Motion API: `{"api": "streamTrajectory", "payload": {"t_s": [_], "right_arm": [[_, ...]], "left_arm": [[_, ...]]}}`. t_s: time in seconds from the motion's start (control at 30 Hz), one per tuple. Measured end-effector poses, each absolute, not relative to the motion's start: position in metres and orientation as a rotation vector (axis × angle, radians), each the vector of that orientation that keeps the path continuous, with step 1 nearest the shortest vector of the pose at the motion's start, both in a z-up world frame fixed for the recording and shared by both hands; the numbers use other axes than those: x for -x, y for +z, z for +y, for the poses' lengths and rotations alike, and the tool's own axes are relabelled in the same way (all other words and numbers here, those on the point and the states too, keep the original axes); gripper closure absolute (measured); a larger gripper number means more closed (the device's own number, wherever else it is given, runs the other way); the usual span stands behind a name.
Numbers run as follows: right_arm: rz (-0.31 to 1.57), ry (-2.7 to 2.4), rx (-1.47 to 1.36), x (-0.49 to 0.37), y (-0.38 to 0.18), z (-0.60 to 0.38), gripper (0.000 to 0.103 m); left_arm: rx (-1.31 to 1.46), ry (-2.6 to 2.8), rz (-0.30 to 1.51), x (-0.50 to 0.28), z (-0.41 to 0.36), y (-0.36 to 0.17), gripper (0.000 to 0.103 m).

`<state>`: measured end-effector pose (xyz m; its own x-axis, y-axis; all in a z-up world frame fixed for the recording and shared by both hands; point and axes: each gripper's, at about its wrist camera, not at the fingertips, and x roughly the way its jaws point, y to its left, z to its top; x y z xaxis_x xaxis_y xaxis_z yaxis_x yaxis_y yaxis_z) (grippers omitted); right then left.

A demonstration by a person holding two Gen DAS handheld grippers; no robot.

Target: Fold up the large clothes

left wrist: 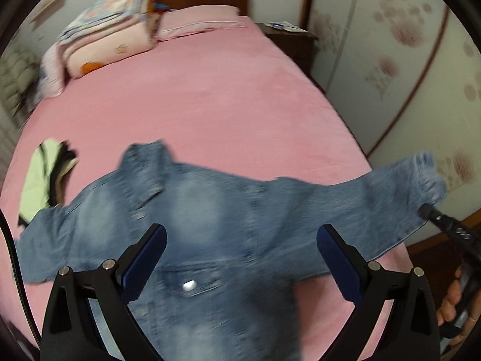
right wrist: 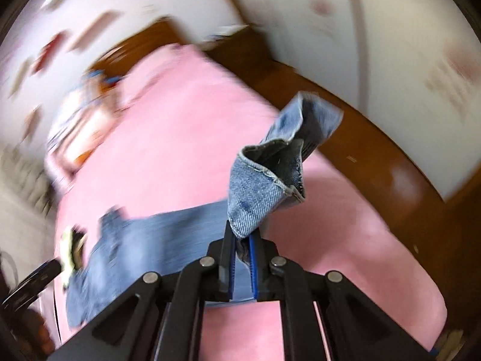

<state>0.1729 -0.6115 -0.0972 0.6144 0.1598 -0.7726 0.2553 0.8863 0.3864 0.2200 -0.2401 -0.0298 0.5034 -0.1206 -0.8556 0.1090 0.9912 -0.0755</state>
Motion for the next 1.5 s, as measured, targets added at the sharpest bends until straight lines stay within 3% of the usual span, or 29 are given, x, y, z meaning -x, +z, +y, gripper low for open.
{"api": "streamTrajectory", "payload": {"t_s": [0.17, 0.3, 0.6, 0.7, 0.8, 0.83, 0.97, 1.13, 1.4, 1.47, 1.5], "right_arm": [[0.888, 0.15, -0.343, -0.183, -0.055, -0.488, 0.096], [0.917, 0.251, -0.243, -0.196, -0.064, -0.378, 0.096], [1.25, 0.215, 0.029, -0.22, -0.219, -0.207, 0.089], [1.288, 0.17, 0.042, -0.206, -0.24, -0.207, 0.086], [1.256, 0.189, 0.025, -0.186, -0.226, -0.216, 0.064], [1.238, 0.192, 0.038, -0.179, -0.222, -0.218, 0.061], [1.228, 0.218, 0.065, -0.156, -0.201, -0.238, 0.061], [1.221, 0.184, -0.012, -0.142, -0.19, -0.273, 0.061], [1.222, 0.15, -0.062, -0.13, -0.187, -0.313, 0.061], [1.221, 0.144, -0.068, -0.13, -0.187, -0.32, 0.061], [1.221, 0.14, -0.074, -0.13, -0.187, -0.324, 0.061]], "left_arm": [[0.097, -0.073, 1.031, -0.199, -0.146, -0.028, 0.003], [0.157, -0.043, 1.065, -0.195, -0.079, -0.048, 0.003], [0.214, -0.052, 1.233, -0.209, -0.001, -0.147, 0.003], [0.292, -0.095, 1.287, -0.215, 0.003, -0.172, 0.003], [0.355, -0.165, 1.321, -0.218, -0.005, -0.189, 0.003], [0.376, -0.193, 1.329, -0.218, -0.01, -0.192, 0.003], [0.44, -0.29, 1.364, -0.218, -0.039, -0.207, 0.004], [0.56, -0.372, 1.44, -0.216, -0.074, -0.234, 0.018], [0.76, -0.287, 1.486, -0.213, -0.096, -0.276, 0.026], [0.794, -0.252, 1.488, -0.212, -0.096, -0.286, 0.031], [0.812, -0.23, 1.486, -0.211, -0.096, -0.29, 0.04]]}}
